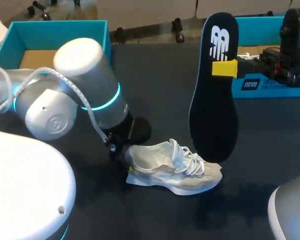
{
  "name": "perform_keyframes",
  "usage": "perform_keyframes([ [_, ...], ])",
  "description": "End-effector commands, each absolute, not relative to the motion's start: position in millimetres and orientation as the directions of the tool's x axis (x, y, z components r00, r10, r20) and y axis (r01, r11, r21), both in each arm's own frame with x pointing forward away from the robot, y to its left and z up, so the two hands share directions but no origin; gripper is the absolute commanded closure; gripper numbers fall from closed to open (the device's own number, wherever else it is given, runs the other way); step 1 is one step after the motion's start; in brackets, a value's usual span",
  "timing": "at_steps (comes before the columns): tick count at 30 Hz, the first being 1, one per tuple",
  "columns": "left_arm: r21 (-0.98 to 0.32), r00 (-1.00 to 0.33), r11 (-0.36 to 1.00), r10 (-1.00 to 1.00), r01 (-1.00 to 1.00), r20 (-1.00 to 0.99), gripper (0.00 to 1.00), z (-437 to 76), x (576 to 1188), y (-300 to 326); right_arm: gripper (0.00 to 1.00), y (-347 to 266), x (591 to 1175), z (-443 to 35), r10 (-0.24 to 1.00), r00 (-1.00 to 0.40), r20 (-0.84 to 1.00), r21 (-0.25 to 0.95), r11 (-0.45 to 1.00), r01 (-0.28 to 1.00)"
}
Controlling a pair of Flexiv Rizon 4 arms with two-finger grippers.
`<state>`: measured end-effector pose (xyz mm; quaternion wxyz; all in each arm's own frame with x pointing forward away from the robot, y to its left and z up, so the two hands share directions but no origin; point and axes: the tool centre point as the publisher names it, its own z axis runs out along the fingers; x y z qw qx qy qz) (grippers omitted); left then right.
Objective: Take the shoe out of the shoebox, open the shoe tongue, remove and reinsert the insole, then place the shoe into the shoebox
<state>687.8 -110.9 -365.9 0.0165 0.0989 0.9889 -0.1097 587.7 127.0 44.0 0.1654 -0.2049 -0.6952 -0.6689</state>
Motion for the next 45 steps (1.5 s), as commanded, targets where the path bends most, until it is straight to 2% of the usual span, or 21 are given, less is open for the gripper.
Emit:
perform_keyframes([
  [1, -0.075, -0.979, 0.979, 0.183, 0.189, -0.087, 0.0, -360.3, 676.7, -113.3, 1.0, 130.2, 591.7, 44.8, 0.06, -0.861, 0.505, 0.861, 0.026, 0.507],
  [9, -0.039, -0.981, 0.983, 0.177, 0.18, -0.082, 0.0, -362.6, 675.1, -115.7, 1.0, 130.2, 591.7, 44.8, 0.06, -0.861, 0.505, 0.861, 0.026, 0.507],
  [22, -0.093, -0.986, 0.984, 0.143, 0.151, -0.091, 0.0, -326.1, 696.2, -143.1, 1.0, 130.2, 591.7, 44.8, 0.06, -0.861, 0.505, 0.861, 0.026, 0.507],
  [32, -0.083, -0.989, 0.988, 0.119, 0.126, -0.087, 0.0, -356.5, 703.2, -190.0, 1.0, 130.2, 591.7, 44.8, 0.06, -0.861, 0.505, 0.861, 0.026, 0.507],
  [45, -0.077, -0.994, 0.994, 0.07, 0.076, -0.085, 0.0, -384.3, 711.4, -199.3, 1.0, 130.2, 591.7, 44.8, 0.06, -0.861, 0.505, 0.861, 0.026, 0.507],
])
